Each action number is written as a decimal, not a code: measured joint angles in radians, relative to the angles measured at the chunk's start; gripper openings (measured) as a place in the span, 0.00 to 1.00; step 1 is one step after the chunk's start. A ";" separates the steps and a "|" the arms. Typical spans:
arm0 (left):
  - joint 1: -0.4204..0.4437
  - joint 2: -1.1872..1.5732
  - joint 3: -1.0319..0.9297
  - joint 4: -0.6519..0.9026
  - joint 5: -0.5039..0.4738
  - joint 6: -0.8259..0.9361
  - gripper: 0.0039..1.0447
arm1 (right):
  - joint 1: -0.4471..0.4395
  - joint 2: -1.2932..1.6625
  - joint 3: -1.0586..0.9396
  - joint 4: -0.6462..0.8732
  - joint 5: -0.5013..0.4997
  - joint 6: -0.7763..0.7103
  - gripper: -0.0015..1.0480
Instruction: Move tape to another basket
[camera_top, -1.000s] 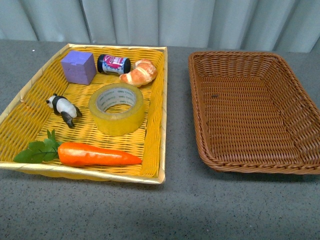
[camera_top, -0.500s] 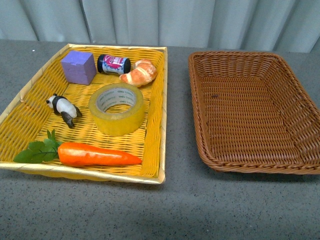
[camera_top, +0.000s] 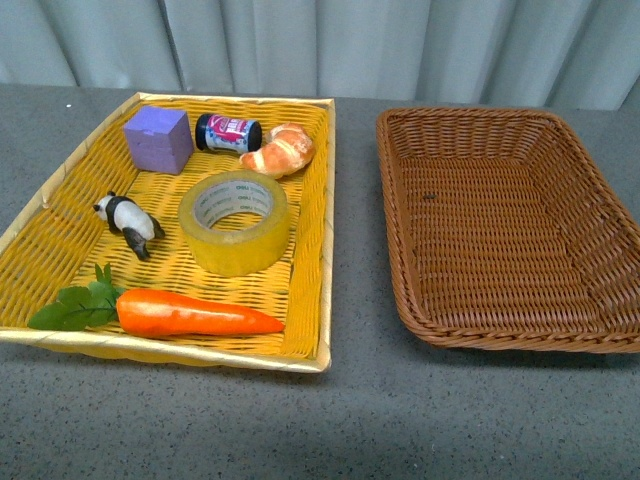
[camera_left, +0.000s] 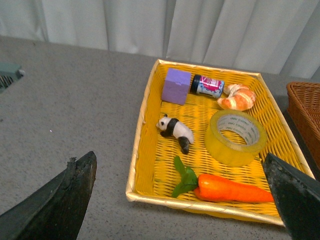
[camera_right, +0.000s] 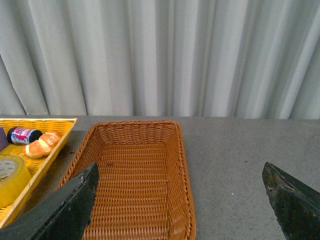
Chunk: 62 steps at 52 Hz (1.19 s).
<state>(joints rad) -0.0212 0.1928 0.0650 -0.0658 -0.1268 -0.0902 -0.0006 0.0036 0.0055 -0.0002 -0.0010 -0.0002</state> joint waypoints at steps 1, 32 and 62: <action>0.008 0.039 0.002 0.027 0.009 -0.003 0.94 | 0.000 0.000 0.000 0.000 -0.002 0.000 0.91; -0.071 1.259 0.495 0.472 0.093 -0.069 0.94 | 0.000 0.000 0.000 0.000 0.000 0.000 0.91; -0.172 1.745 0.945 0.201 0.008 -0.088 0.94 | 0.000 0.000 0.000 0.000 0.000 0.000 0.91</action>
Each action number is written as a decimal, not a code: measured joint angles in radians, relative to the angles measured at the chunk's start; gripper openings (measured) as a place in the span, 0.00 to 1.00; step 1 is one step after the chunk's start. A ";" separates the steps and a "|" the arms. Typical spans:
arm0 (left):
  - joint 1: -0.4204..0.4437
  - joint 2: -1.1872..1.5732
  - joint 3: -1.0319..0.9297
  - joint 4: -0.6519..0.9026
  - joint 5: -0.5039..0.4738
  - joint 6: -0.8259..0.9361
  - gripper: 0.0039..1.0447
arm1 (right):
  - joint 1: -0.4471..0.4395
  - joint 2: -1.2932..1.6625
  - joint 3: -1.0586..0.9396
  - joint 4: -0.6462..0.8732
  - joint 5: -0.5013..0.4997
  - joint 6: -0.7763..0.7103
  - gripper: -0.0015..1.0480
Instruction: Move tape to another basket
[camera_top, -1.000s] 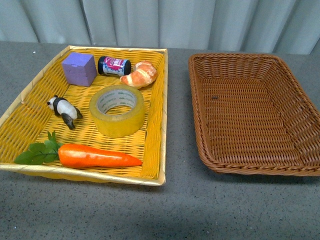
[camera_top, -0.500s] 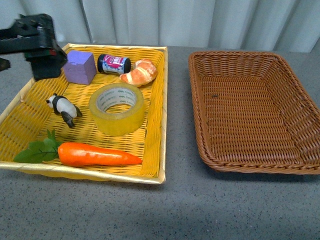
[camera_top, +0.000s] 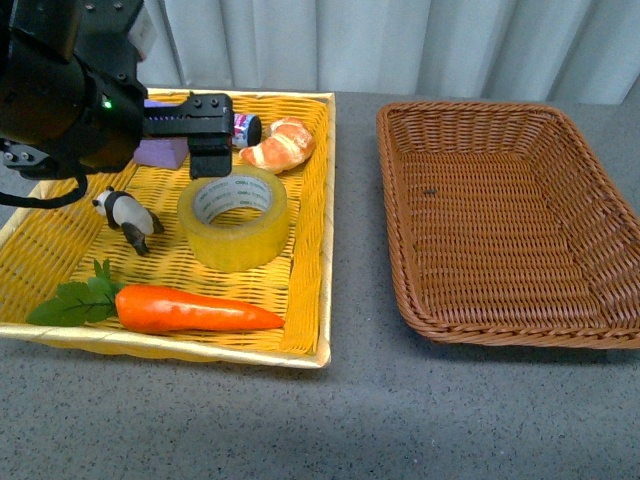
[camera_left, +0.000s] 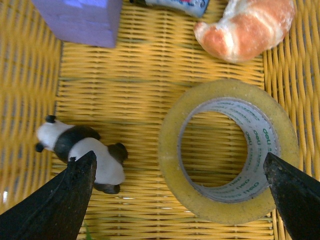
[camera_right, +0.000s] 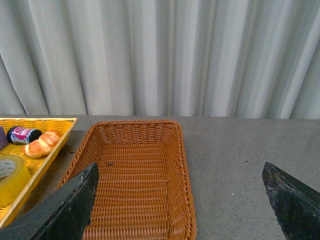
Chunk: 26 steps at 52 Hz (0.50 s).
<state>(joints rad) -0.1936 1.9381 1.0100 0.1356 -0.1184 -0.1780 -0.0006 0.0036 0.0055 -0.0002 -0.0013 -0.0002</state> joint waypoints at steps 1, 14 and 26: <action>-0.003 0.010 0.008 -0.005 -0.003 0.000 0.94 | 0.000 0.000 0.000 0.000 0.000 0.000 0.91; -0.016 0.106 0.090 -0.069 -0.048 0.038 0.94 | 0.000 0.000 0.000 0.000 0.000 0.000 0.91; -0.007 0.170 0.162 -0.128 -0.029 0.043 0.94 | 0.000 0.000 0.000 0.000 0.000 0.000 0.91</action>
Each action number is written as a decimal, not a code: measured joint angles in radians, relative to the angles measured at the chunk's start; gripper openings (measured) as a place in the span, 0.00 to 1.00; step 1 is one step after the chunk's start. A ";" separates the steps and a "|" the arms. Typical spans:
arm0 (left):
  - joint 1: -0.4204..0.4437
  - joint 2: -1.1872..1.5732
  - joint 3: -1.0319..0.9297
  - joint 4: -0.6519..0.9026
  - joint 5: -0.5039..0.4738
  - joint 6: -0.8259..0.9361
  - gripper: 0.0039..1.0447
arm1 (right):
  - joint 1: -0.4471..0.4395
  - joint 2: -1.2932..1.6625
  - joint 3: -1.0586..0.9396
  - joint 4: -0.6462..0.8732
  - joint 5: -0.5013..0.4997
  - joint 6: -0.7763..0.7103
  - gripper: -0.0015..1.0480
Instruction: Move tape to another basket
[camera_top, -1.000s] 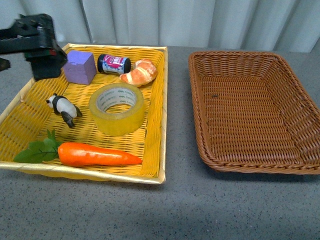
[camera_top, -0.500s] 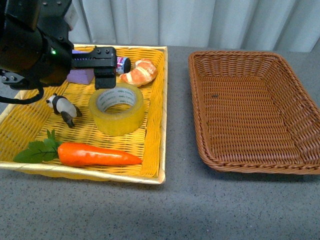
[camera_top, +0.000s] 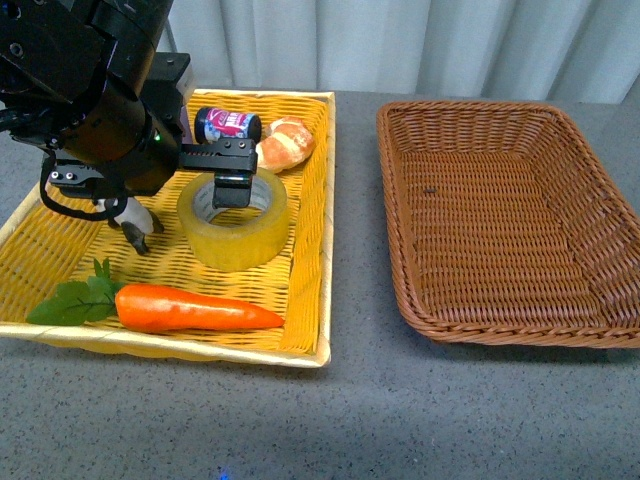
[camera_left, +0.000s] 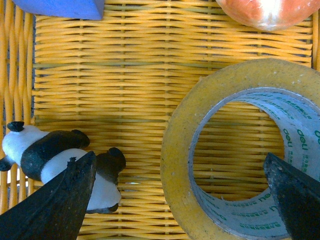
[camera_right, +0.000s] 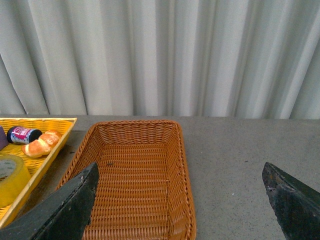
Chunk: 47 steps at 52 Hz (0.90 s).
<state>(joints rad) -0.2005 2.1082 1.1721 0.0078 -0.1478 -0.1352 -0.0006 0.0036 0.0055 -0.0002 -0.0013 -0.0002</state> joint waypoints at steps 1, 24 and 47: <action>0.001 0.003 0.005 -0.006 0.002 0.000 0.94 | 0.000 0.000 0.000 0.000 0.000 0.000 0.91; 0.004 0.053 0.053 -0.030 0.001 0.031 0.42 | 0.000 0.000 0.000 0.000 0.000 0.000 0.91; 0.005 0.041 0.074 -0.063 0.043 0.072 0.15 | 0.000 0.000 0.000 0.000 0.000 0.000 0.91</action>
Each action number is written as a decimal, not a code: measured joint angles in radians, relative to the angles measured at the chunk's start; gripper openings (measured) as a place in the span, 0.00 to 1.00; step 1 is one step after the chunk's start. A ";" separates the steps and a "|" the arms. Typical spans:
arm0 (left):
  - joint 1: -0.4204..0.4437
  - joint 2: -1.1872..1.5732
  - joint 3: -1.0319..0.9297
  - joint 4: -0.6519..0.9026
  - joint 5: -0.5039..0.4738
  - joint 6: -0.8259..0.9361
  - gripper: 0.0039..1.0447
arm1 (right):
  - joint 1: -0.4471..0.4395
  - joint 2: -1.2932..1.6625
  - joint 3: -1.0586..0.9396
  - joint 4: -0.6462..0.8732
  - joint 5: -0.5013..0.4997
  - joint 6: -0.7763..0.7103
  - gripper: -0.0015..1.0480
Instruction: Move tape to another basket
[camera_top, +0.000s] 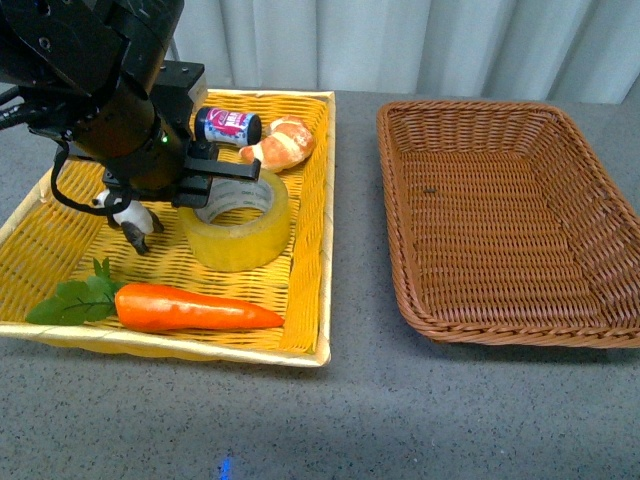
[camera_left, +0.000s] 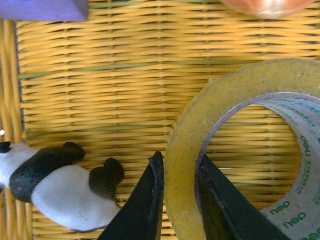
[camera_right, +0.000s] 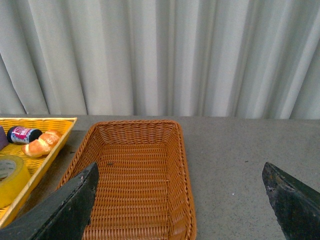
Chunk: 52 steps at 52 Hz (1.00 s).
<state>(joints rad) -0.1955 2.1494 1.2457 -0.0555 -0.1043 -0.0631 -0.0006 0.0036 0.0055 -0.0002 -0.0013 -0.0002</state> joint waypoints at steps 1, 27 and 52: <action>0.001 -0.003 0.000 0.000 0.008 0.002 0.15 | 0.000 0.000 0.000 0.000 0.000 0.000 0.91; -0.087 -0.176 0.058 0.148 0.410 0.550 0.15 | 0.000 0.000 0.000 0.000 0.000 0.000 0.91; -0.192 -0.119 0.187 -0.017 0.513 0.822 0.15 | 0.000 0.000 0.000 0.000 0.000 0.000 0.91</action>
<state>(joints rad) -0.3878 2.0308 1.4326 -0.0723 0.4088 0.7593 -0.0006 0.0036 0.0055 -0.0002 -0.0017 -0.0002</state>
